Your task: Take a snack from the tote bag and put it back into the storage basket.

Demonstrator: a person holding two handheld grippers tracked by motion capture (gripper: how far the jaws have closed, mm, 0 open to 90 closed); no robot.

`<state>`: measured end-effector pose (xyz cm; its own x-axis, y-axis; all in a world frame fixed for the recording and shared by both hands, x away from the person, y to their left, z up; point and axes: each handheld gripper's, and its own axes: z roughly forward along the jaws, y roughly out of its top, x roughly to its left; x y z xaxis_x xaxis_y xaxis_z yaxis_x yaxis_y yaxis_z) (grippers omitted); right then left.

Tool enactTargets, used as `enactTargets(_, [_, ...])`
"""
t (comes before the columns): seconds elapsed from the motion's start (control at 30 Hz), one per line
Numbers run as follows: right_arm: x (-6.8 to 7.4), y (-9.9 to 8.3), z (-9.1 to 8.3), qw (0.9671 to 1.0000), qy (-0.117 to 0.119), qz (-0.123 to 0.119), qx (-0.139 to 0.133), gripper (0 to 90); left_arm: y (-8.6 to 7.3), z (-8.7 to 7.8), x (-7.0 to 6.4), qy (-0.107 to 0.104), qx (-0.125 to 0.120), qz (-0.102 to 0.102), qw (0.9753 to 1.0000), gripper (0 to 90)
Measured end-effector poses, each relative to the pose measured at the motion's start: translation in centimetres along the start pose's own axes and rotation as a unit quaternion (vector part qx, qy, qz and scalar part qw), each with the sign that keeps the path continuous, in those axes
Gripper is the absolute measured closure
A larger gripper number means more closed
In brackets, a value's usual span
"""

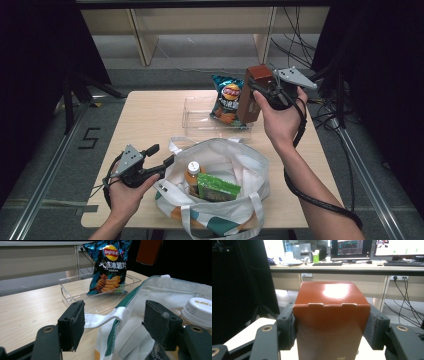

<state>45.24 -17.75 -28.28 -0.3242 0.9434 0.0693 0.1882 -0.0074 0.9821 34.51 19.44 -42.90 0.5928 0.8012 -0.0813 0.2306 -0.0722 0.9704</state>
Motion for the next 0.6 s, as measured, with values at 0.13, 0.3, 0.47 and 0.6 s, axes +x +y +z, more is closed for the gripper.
enactTargets(0.13, [0.0,-0.1,0.5,1.0,-0.006,0.002,0.001,39.3,0.0,0.0,0.0,0.0,-0.001,0.001,1.0,32.9])
enactTargets(0.3, [-0.2,-0.2,1.0,0.9999,-0.01,-0.005,0.001,39.3,0.0,0.0,0.0,0.0,-0.003,0.0,1.0,32.9])
enactTargets(0.47, [-0.1,-0.2,1.3,0.9998,-0.018,0.005,0.005,39.3,0.0,0.0,0.0,-0.001,-0.003,-0.001,1.0,32.8])
enactTargets(0.6, [-0.1,-0.4,1.6,0.9997,-0.021,0.003,0.008,39.3,0.0,0.0,0.0,0.0,-0.003,-0.001,1.0,32.8])
